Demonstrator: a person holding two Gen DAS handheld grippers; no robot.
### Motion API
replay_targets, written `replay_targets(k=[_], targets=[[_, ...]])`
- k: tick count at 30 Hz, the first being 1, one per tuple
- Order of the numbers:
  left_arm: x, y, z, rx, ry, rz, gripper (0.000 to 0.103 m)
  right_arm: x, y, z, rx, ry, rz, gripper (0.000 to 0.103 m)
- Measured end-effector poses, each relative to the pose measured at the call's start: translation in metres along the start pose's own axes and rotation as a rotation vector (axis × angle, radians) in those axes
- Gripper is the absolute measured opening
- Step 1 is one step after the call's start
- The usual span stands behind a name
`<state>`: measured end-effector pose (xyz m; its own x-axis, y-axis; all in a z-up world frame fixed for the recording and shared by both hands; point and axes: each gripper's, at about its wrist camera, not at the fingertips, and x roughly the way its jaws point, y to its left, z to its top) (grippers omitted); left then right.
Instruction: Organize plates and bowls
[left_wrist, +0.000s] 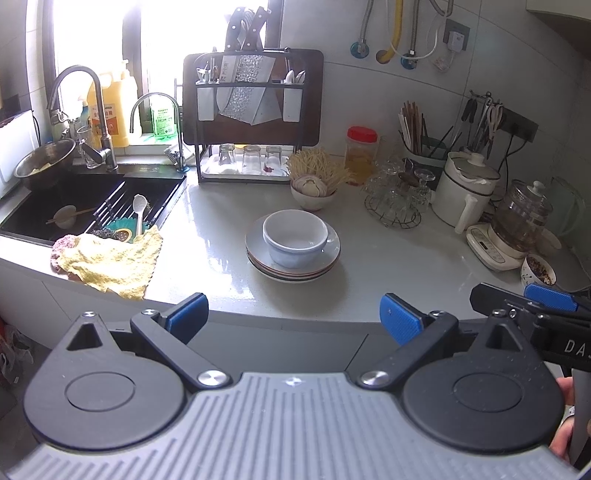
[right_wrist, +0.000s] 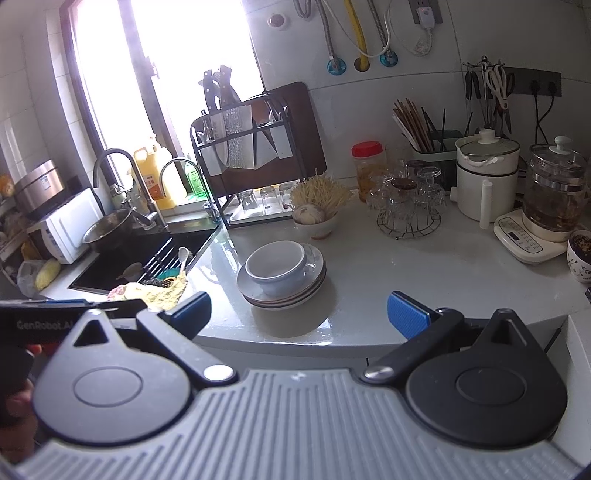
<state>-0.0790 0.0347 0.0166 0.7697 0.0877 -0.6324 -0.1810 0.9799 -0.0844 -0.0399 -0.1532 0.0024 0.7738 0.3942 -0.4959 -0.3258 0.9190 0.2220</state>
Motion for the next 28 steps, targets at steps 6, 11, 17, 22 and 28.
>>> replay_targets(k=[6,11,17,22,28], targets=[[-0.0042,-0.0008,-0.0017,-0.001,-0.005,-0.001,0.101,-0.0024,0.0000,-0.0010,0.005,0.001,-0.001,0.103],[-0.0062,-0.0025,-0.0029,-0.004,-0.008,-0.004,0.101,-0.0025,-0.0001,-0.0007,0.006,-0.006,-0.005,0.103],[-0.0072,-0.0021,-0.0038,-0.001,-0.008,-0.003,0.101,-0.0033,0.0014,-0.0018,0.004,-0.004,-0.003,0.103],[-0.0087,0.0040,-0.0033,-0.009,-0.009,0.006,0.101,-0.0054,0.0015,-0.0004,0.001,-0.005,-0.007,0.103],[-0.0098,0.0026,-0.0050,-0.008,-0.005,0.009,0.101,-0.0050,0.0013,-0.0003,-0.004,-0.001,-0.004,0.103]])
